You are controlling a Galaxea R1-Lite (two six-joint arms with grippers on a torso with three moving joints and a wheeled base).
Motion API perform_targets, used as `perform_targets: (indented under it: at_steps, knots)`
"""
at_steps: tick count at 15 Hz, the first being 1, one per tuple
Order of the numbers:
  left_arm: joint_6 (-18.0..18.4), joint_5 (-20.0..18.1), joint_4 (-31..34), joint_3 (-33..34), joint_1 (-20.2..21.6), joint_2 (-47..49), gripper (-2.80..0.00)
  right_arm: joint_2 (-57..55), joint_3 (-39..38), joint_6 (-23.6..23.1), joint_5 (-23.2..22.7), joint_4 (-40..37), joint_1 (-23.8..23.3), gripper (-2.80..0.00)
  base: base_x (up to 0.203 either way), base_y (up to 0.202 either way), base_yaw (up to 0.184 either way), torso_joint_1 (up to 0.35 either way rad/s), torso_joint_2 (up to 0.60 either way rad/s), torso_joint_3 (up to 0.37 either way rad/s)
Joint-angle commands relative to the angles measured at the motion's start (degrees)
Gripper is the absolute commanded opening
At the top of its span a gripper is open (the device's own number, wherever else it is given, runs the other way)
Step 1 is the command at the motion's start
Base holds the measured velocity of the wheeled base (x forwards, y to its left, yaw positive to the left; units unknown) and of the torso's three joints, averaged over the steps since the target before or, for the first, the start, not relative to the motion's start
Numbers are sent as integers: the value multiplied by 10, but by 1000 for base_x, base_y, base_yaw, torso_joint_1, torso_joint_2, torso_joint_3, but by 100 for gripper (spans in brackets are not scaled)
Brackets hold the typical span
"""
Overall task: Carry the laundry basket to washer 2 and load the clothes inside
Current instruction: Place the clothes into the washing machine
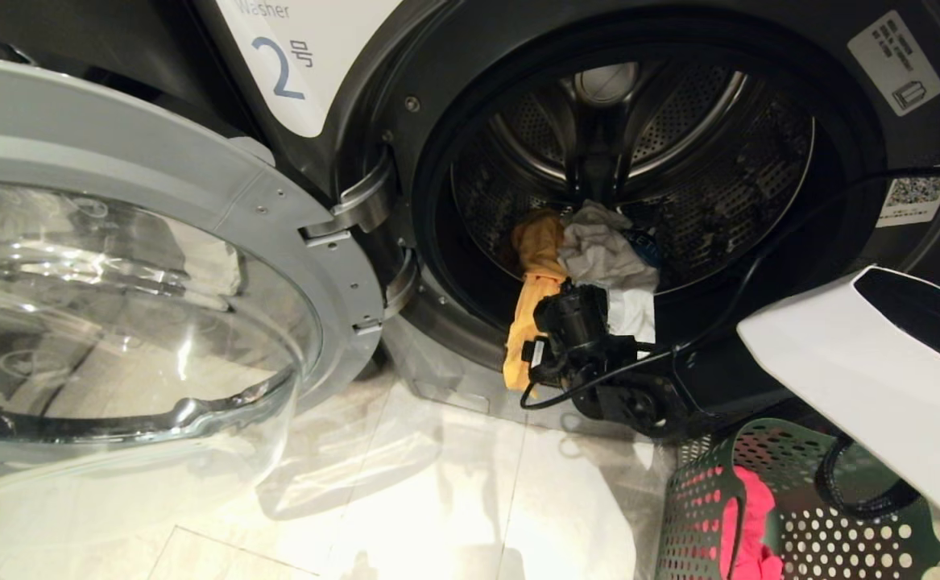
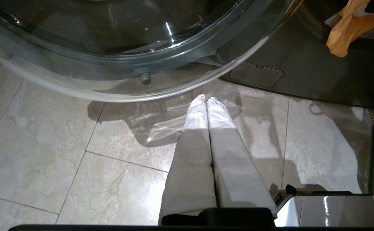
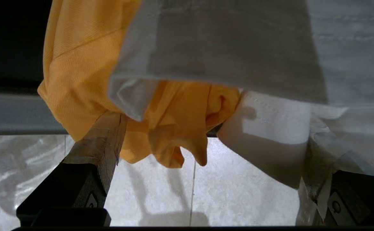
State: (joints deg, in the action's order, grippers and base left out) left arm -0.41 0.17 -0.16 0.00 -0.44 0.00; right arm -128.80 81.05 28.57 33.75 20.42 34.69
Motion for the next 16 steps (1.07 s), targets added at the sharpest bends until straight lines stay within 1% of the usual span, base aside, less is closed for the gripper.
perform_targets:
  at_steps: [1, 5, 6, 12, 16]
  knots:
    - [0, 1, 0, 1, 0, 1, -280, -18, 16, 0, 5, 3, -8, 0, 0, 0, 0, 0, 0, 0]
    - [0, 0, 0, 1, 0, 1, -280, -27, 22, 1, 6, 4, -17, 0, 0, 0, 0, 0, 0, 0]
    - [0, 0, 0, 1, 0, 1, -280, -27, 24, 1, 6, 4, -21, -280, 0, 0, 0, 0, 0, 0]
    - [0, 0, 0, 1, 0, 1, -280, -1, 12, 0, 6, -1, -24, -280, 0, 0, 0, 0, 0, 0]
    - [0, 0, 0, 1, 0, 1, -280, 29, -13, -1, 7, -17, -24, -280, 0, 0, 0, 0, 0, 0]
